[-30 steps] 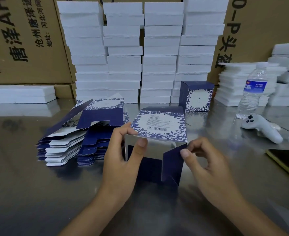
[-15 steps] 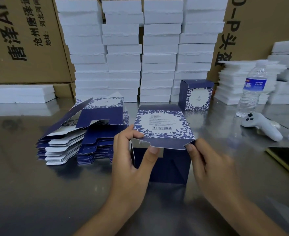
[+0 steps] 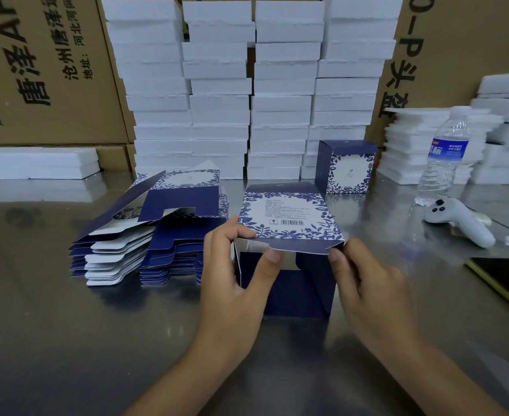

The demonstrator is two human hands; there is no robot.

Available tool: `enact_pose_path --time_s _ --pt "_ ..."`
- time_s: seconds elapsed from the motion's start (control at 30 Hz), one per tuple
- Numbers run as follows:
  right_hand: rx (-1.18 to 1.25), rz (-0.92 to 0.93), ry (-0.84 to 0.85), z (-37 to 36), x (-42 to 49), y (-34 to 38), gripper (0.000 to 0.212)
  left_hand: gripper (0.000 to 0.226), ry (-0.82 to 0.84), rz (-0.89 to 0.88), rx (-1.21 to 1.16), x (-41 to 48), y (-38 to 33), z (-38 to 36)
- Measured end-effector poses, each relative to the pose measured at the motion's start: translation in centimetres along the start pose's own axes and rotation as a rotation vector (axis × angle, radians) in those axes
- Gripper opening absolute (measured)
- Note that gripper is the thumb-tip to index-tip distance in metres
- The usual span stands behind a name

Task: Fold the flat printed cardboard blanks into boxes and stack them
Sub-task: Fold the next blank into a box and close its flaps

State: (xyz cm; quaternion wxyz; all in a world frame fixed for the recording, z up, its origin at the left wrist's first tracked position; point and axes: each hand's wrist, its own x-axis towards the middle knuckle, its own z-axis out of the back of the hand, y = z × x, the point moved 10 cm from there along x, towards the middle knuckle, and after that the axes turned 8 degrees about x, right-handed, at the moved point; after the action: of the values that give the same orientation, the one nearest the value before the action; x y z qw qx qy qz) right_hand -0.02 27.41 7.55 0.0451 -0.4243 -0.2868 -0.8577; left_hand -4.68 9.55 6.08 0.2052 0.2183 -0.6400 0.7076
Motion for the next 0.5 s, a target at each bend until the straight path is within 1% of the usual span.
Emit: enact_pose_path --time_s 0.07,0.13,0.2,0.27,0.37,0.5 --pt "0.032 -0.030 0.098 -1.0 -0.1 -0.8 0.041 0.039 0.008 0.007 -0.011 0.1 0.1 0.0" --pt "-0.022 -0.037 0.190 -2.0 -0.5 -1.4 0.047 0.039 0.016 0.003 -0.005 0.2 0.1 0.1" --pt "-0.038 -0.034 0.198 -2.1 -0.6 -1.7 0.052 0.039 0.021 -0.021 0.021 0.2 -0.1 0.0" --pt "0.009 -0.053 0.179 -2.1 -0.6 -2.0 0.049 0.038 0.022 -0.033 0.036 0.1 -0.3 -0.1" --pt "0.034 -0.065 0.176 -2.4 -0.6 -2.3 0.050 0.037 0.015 -0.046 0.052 0.1 -0.4 -0.1" --pt "0.058 -0.090 0.194 -2.5 -0.6 -2.8 0.041 0.036 0.023 -0.050 0.065 0.1 -0.5 -0.2"
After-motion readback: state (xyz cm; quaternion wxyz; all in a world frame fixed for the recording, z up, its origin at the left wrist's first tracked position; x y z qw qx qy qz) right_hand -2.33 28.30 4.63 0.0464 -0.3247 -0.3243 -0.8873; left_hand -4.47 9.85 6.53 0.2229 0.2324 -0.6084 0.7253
